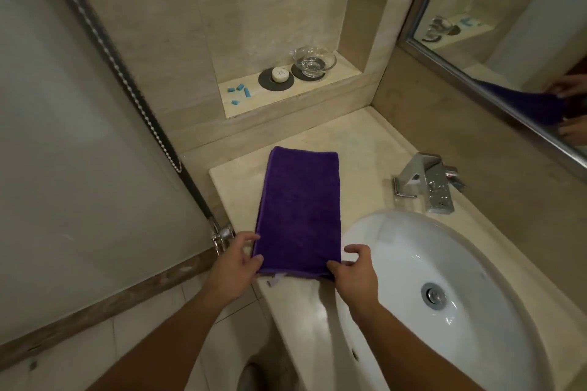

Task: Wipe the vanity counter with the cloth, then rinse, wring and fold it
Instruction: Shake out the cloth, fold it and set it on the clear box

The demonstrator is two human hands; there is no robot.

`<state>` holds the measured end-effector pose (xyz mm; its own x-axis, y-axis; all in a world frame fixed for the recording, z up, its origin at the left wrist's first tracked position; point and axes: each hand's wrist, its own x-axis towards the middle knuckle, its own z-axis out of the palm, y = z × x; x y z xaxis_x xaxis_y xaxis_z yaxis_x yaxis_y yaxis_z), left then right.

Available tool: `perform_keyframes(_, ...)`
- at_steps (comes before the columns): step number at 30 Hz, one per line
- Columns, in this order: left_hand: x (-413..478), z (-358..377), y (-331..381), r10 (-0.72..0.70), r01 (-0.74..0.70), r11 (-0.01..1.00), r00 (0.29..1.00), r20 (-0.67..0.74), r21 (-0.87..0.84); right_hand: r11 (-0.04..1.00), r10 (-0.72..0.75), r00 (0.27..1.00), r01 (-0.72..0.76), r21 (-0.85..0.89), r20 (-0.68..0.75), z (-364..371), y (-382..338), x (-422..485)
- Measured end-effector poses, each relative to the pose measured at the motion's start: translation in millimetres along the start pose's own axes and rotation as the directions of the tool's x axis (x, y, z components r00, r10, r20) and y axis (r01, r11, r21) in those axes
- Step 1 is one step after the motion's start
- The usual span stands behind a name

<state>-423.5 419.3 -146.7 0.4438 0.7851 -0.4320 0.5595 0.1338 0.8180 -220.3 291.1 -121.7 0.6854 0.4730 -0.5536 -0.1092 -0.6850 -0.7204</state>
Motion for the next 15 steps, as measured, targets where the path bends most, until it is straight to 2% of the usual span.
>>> perform_keyframes(2, -19.1, 8.4, 1.1, 0.027, -0.024, 0.999, 0.999, 0.046, -0.047, 0.998, 0.055, 0.998, -0.055, -0.008, 0.039, -10.7, 11.2, -2.4)
perform_keyframes(5, -43.8, 15.9, 0.4, -0.046, 0.053, 0.99, 0.997, 0.062, -0.13, 0.996, 0.058, 0.988, -0.066, 0.053, 0.144, -25.3, 22.6, -10.3)
perform_keyframes(9, -75.9, 20.8, -0.4, -0.103, 0.123, 0.975, 0.988, 0.112, -0.185, 0.995, -0.075, 0.963, 0.054, 0.088, 0.258, -48.5, 32.0, -27.0)
perform_keyframes(11, -87.0, 24.1, -2.4, -0.084, 0.101, 0.978, 0.992, 0.098, -0.181, 0.986, -0.126, 0.935, 0.08, 0.148, 0.331, -59.4, 36.4, -34.5)
perform_keyframes(15, -98.9, 25.9, 1.0, 0.0, -0.001, 0.994, 1.0, -0.008, -0.108, 0.972, -0.098, 0.872, -0.018, 0.233, 0.479, -74.1, 44.3, -38.2)
